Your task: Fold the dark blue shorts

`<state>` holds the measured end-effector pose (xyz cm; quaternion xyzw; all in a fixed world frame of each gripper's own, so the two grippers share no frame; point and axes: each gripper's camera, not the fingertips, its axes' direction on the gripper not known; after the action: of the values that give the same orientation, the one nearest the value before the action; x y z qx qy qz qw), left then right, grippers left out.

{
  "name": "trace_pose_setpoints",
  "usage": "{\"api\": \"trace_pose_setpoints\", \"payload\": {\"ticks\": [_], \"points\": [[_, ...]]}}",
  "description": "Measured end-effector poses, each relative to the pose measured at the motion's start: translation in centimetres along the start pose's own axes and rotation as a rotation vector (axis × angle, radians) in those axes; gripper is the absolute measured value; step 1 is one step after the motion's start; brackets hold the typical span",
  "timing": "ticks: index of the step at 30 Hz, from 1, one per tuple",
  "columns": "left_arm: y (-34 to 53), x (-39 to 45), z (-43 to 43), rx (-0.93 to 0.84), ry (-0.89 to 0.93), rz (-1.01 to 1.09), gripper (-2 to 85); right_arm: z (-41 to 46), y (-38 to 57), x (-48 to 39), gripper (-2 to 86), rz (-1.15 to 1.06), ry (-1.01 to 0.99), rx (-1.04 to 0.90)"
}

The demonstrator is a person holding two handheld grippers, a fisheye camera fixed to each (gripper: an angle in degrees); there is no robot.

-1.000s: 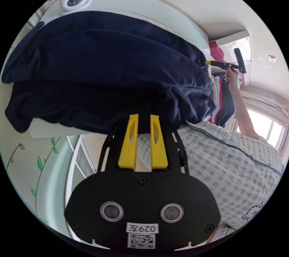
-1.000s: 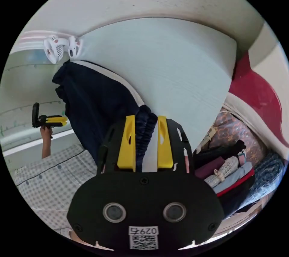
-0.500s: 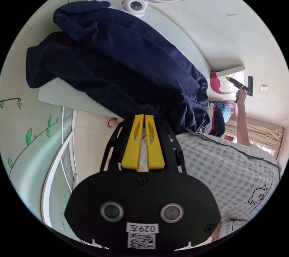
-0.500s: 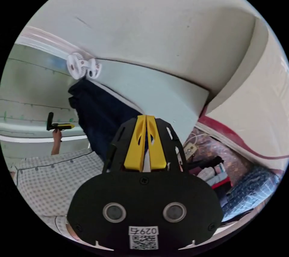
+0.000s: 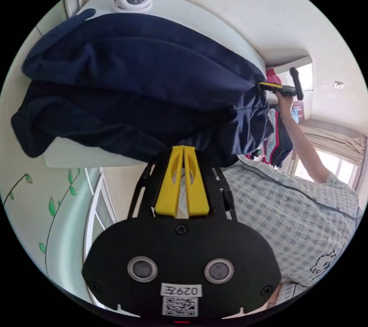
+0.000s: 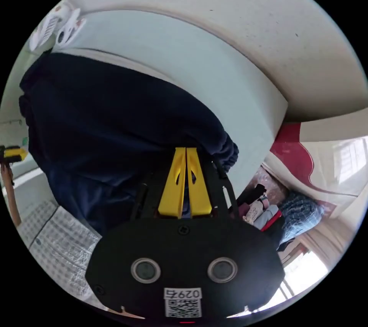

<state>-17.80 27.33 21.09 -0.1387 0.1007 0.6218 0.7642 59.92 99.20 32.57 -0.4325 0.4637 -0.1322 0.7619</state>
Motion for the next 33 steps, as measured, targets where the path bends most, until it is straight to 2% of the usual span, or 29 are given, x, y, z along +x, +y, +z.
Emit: {"api": "trace_pose_setpoints", "payload": {"ticks": [3,7,11,13,17,20,22,25,29,31,33], "points": [[3.4,-1.2,-1.9,0.023,-0.119,-0.064,-0.8,-0.5,-0.9,4.8,-0.5,0.233,-0.024,-0.084],[8.6,-3.5,-3.5,0.064,-0.251,-0.158,0.3,-5.4,3.5,2.7,-0.5,0.104,-0.187,0.147],[9.6,-4.3,-4.3,0.070,-0.360,-0.175,7.8,-5.8,9.2,-1.3,-0.5,0.011,-0.236,0.102],[7.9,-4.4,-4.6,0.033,-0.481,-0.163,13.3,-5.0,13.0,-2.6,-0.4,0.048,-0.211,0.047],[3.8,-4.7,-4.6,-0.047,-0.681,-0.125,16.3,-4.5,18.7,-2.5,1.6,0.175,-0.207,0.017],[0.5,-5.4,-4.5,-0.068,-0.751,-0.090,14.4,-3.8,23.0,-1.1,7.7,0.314,-0.269,-0.006],[-2.0,-6.1,-3.9,-0.107,-0.690,-0.056,9.3,-3.2,25.7,0.2,12.3,0.430,-0.367,0.005],[-4.3,-6.5,-2.5,-0.174,-0.584,-0.036,0.3,-2.1,27.0,1.5,14.6,0.531,-0.493,0.029],[-4.2,-4.8,-2.5,-0.116,-0.629,-0.037,-0.8,0.2,26.0,2.8,12.0,0.621,-0.554,-0.049],[-2.8,-3.7,-3.0,-0.128,-0.689,-0.046,-0.9,-1.3,25.7,3.1,3.1,0.602,-0.492,-0.024],[-0.9,-2.7,-4.6,-0.135,-0.742,-0.070,-0.9,-3.8,26.2,3.1,1.9,0.554,-0.451,0.017]]}}
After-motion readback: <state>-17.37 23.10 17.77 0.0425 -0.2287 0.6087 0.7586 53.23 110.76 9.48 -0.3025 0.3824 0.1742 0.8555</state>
